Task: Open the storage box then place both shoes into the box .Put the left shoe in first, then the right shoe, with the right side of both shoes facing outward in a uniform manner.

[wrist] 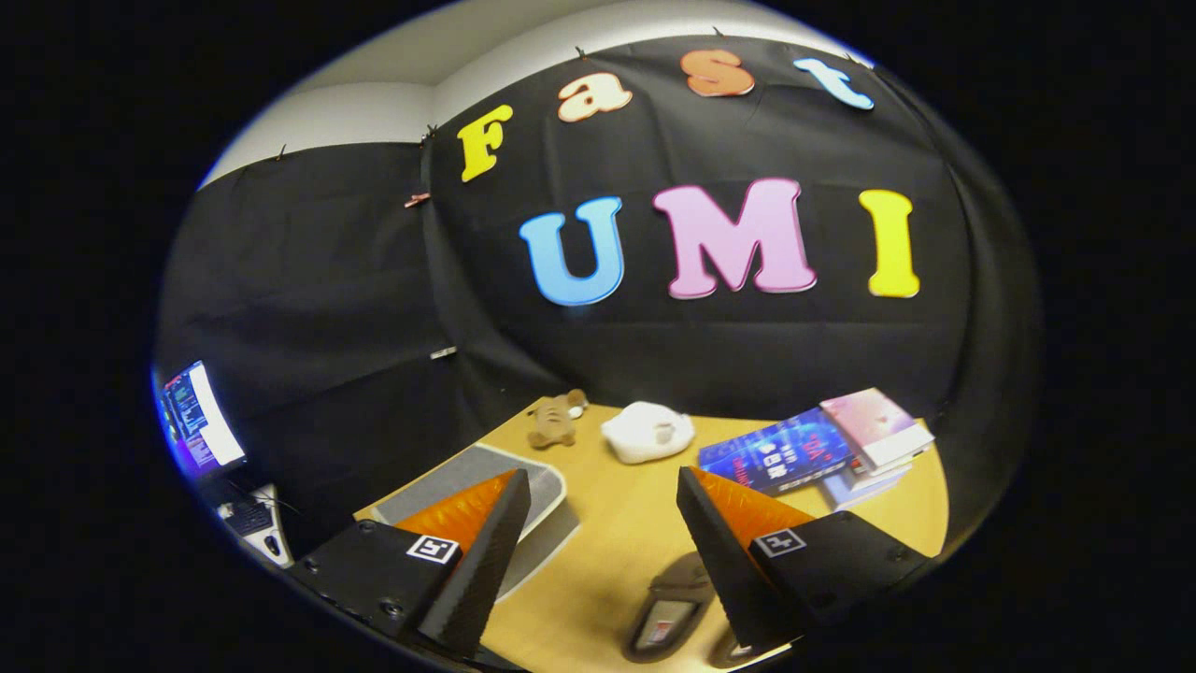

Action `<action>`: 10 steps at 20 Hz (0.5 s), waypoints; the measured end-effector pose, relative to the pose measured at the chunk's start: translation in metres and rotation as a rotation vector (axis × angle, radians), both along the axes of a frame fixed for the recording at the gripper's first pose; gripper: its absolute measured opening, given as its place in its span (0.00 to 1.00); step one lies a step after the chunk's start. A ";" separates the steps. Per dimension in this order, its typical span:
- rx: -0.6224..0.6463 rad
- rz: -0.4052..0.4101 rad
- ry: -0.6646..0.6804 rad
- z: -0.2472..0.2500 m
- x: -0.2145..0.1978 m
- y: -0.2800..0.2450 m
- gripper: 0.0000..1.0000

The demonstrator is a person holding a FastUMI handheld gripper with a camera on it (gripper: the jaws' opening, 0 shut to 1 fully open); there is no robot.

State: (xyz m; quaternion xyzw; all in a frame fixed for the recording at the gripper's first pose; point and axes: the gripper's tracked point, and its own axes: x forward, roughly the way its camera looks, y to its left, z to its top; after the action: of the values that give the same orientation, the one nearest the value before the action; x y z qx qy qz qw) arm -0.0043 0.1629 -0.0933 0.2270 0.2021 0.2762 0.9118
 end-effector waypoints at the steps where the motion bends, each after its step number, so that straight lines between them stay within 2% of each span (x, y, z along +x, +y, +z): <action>1: 0.049 0.058 0.034 -0.005 -0.004 0.022 0.98; 5: 0.288 0.242 0.191 -0.015 -0.019 0.084 0.98; 7: 0.406 0.301 0.309 -0.028 -0.023 0.103 0.98; 10: 0.455 0.379 0.430 -0.060 -0.023 0.129 0.98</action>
State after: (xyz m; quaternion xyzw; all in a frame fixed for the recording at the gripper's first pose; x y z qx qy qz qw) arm -0.0271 0.2922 -0.1532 0.4354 0.3611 0.4240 0.7073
